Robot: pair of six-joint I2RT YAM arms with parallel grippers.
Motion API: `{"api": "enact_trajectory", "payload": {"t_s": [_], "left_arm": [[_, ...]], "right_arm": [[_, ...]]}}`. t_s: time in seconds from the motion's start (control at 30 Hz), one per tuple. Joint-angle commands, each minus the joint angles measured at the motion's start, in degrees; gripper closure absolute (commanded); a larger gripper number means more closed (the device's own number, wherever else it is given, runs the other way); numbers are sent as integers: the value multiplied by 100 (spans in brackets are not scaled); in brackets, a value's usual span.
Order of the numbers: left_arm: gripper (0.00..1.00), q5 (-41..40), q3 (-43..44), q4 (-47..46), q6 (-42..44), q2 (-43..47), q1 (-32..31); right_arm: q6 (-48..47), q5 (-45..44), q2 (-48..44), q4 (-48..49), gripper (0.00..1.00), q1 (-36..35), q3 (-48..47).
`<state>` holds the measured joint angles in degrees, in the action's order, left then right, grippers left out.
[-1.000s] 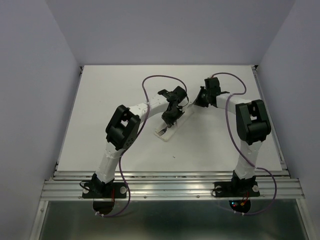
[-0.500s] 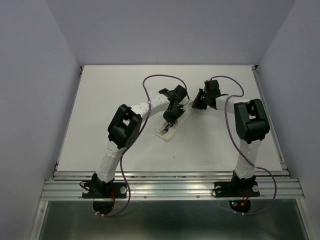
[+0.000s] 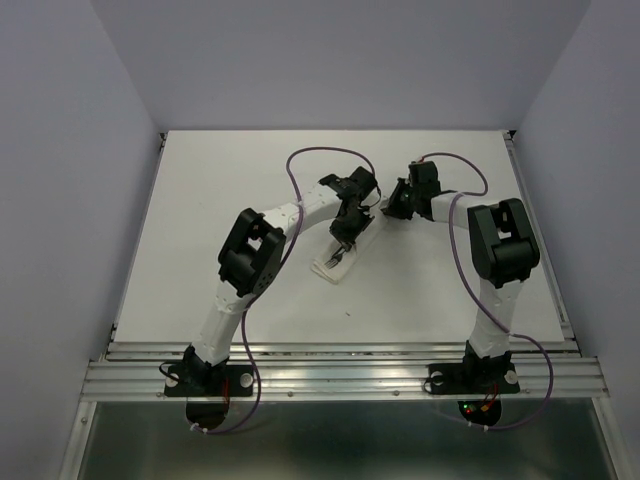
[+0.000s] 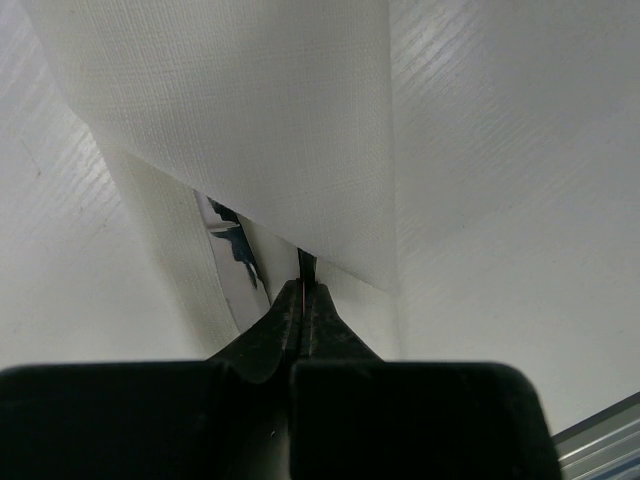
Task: Fold the napkin into a case and place the utensils inside
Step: Stuff the knife into the folded napkin.
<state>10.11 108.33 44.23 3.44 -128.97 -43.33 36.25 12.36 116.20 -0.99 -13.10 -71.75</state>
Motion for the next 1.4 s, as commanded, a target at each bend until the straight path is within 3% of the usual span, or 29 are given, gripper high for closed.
{"api": "enact_trajectory", "payload": {"t_s": [0.0, 0.6, 1.37], "left_arm": [[100, 140, 285, 104, -133, 21, 26], [100, 360, 390, -72, -731, 56, 88], [100, 325, 856, -81, -590, -252, 88]], "right_arm": [[5, -6, -203, -15, 92, -61, 231], [49, -6, -282, 29, 91, -114, 345], [58, -23, -274, 29, 92, -166, 337]]}}
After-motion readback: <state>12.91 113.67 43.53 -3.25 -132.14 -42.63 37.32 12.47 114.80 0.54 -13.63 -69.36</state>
